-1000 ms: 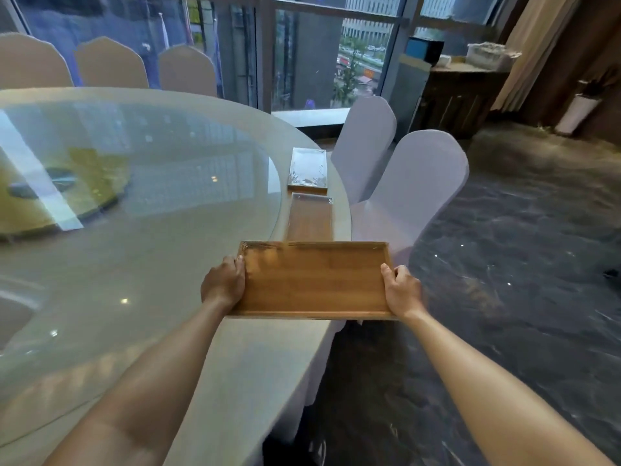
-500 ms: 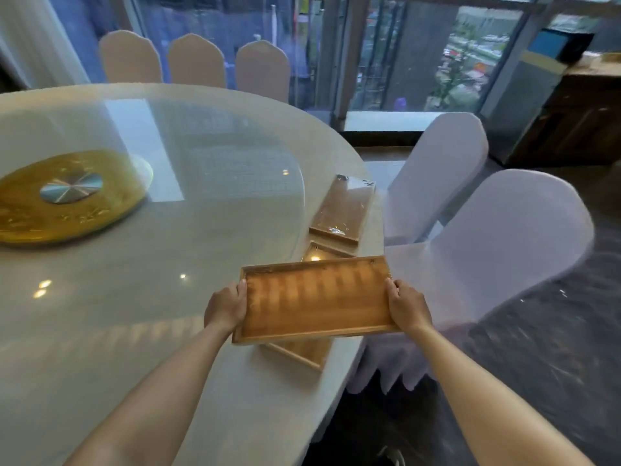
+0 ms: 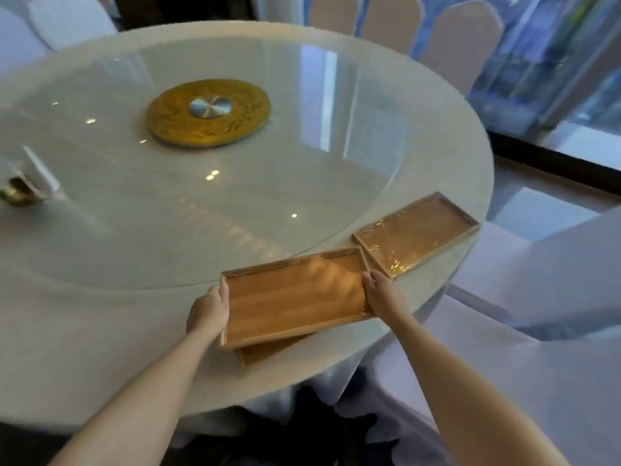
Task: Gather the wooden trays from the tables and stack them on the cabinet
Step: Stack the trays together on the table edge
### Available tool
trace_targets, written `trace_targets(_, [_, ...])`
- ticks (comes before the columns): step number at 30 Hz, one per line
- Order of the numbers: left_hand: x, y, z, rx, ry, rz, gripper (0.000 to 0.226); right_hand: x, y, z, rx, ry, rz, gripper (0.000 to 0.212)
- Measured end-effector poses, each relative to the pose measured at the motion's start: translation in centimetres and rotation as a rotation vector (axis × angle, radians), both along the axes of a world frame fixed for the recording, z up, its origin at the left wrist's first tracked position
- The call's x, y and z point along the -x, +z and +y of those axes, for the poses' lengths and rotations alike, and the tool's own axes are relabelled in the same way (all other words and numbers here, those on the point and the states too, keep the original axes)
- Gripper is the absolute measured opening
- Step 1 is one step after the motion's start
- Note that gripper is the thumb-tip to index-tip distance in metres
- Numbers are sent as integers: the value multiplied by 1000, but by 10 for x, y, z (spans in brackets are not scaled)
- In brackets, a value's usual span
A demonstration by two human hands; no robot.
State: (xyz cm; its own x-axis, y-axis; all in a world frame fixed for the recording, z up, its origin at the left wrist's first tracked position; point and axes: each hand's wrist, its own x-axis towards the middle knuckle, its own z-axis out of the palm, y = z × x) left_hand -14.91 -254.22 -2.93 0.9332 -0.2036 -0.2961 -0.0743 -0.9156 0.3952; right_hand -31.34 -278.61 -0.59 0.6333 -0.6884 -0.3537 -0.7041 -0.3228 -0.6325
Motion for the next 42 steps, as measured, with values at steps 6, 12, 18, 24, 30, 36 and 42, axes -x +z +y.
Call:
trace_targets(6, [27,-3,5,-85,120,-7,54,-22,-5,-25,-58,254,59,27])
trace_targets(12, [41,-11,1,-97,144,19,52,-29,-15,-36,-39,304,108,29])
trace_targets(18, [42,-11,-1,-75,144,14,50,-29,-12,-36,-55,289,114,35])
trace_targets(24, [43,-11,-4,-77,165,21,49,-36,-8,-37,-2,320,177,32])
trace_targets(30, [42,-10,-4,-79,172,19,48,-44,-8,-40,22,329,201,38])
trace_targets(36, [39,2,-3,-141,285,-20,47,-49,-7,-41,116,381,329,43])
trace_targets(42, [-1,29,-49,-3,167,-155,32,-37,10,-68,200,253,282,50])
